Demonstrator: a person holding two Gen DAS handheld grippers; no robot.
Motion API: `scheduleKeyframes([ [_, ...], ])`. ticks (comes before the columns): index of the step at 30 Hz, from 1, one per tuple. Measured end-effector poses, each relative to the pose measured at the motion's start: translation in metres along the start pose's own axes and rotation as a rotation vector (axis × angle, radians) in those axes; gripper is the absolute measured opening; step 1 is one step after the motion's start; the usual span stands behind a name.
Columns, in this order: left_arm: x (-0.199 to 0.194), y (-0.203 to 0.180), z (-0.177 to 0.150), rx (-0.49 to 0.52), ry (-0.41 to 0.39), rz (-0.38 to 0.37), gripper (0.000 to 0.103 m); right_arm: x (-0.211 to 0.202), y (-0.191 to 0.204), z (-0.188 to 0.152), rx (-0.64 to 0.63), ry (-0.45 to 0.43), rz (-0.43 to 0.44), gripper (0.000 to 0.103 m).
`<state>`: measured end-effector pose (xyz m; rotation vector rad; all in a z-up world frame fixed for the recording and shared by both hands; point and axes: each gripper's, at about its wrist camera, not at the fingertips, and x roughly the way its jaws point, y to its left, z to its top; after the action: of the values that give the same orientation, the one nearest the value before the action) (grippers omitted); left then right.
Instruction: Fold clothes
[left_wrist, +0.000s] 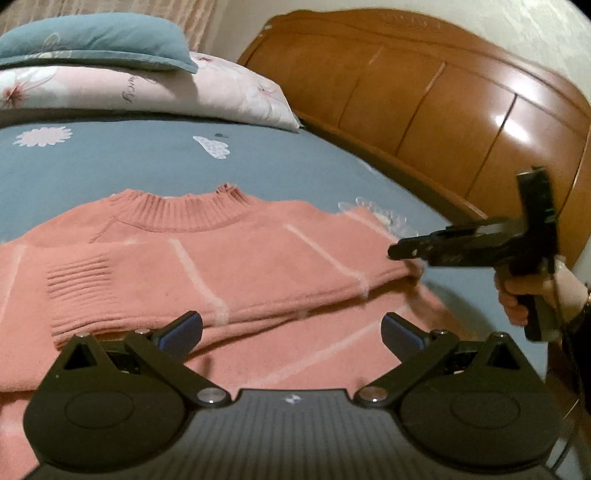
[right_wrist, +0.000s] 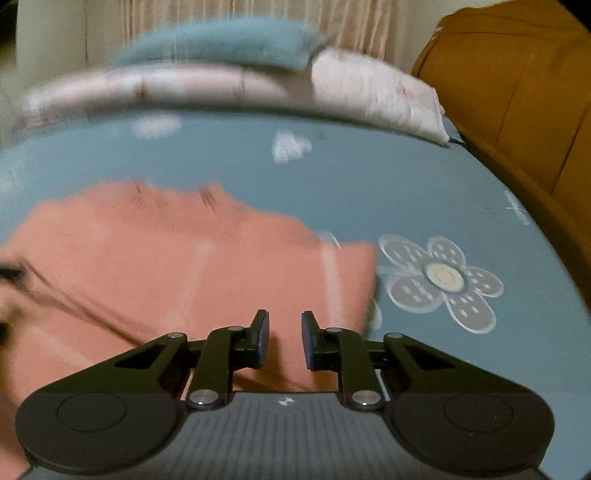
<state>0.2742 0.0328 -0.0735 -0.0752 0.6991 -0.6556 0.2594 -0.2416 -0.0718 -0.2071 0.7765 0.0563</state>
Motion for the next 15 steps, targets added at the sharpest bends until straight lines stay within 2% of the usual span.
scheduleKeyframes([
  [2,0.003,0.0,-0.002,0.009,0.018,0.026,0.102,0.012,-0.006,-0.01,-0.008,0.026,-0.063,0.021],
  [5,0.003,0.001,-0.003,0.011,0.026,0.02,0.102,-0.002,-0.03,-0.019,0.133,-0.029,-0.027,0.021],
  [9,0.0,-0.001,-0.002,0.019,0.014,0.014,0.102,-0.025,-0.039,-0.03,0.193,-0.09,-0.042,0.021],
  [15,0.002,-0.002,-0.003,0.02,0.015,0.012,0.102,-0.022,-0.025,-0.024,0.125,-0.132,0.009,0.021],
])
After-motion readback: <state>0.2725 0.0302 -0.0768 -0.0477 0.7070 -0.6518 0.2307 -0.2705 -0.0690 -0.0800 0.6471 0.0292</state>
